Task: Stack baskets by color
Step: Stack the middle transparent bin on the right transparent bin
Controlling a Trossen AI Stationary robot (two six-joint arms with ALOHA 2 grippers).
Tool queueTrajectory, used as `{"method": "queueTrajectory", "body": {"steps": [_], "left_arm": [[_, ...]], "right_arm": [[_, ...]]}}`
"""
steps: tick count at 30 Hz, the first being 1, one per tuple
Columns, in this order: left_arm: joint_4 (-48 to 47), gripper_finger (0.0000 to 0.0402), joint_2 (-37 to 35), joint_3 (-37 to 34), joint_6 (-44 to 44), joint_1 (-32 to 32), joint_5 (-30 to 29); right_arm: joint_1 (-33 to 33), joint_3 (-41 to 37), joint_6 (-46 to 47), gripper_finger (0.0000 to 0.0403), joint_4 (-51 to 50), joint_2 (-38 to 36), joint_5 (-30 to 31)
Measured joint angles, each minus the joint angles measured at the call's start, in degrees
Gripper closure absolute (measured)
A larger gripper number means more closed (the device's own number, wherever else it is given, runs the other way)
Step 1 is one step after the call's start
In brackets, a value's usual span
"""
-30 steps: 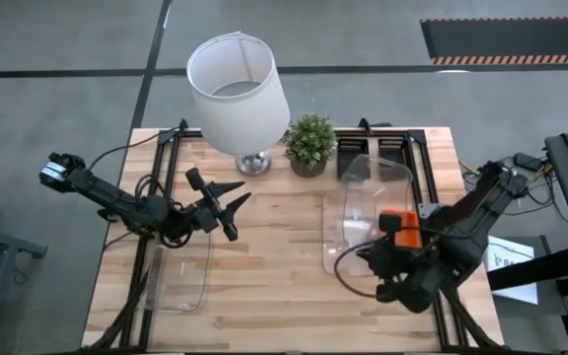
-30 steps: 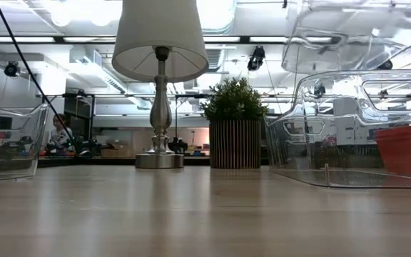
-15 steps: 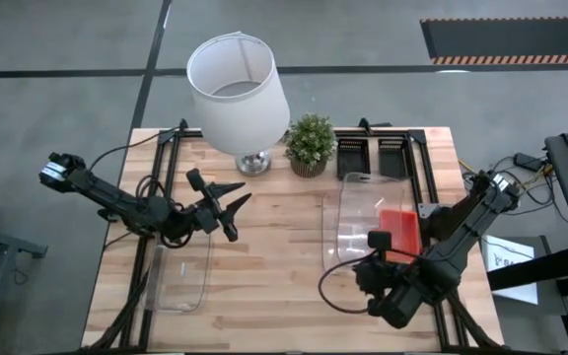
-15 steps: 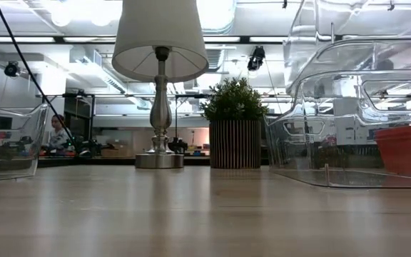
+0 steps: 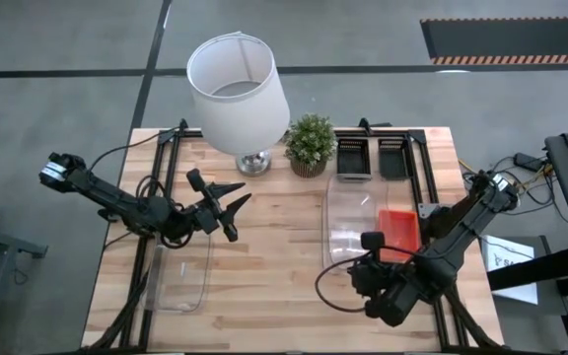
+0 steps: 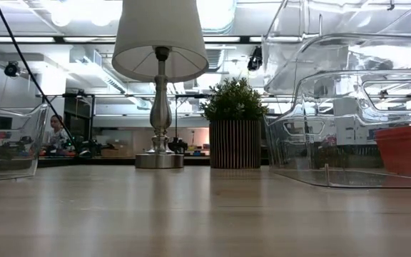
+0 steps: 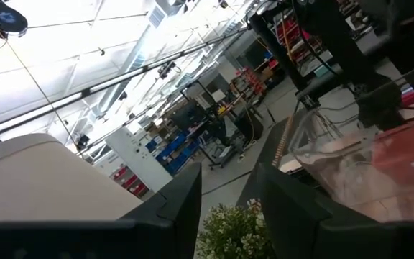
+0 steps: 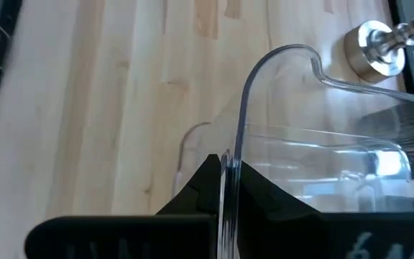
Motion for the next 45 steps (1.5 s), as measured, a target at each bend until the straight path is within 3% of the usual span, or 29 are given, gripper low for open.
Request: {"method": "queueTrajectory", "body": {"steps": [45], "left_arm": [[0.0, 0.0282, 0.0, 0.0, 0.2, 0.0, 0.1]], "right_arm": [[-0.6, -3.7, 0.3, 0.0394, 3.8, 0.0, -2.8]]}}
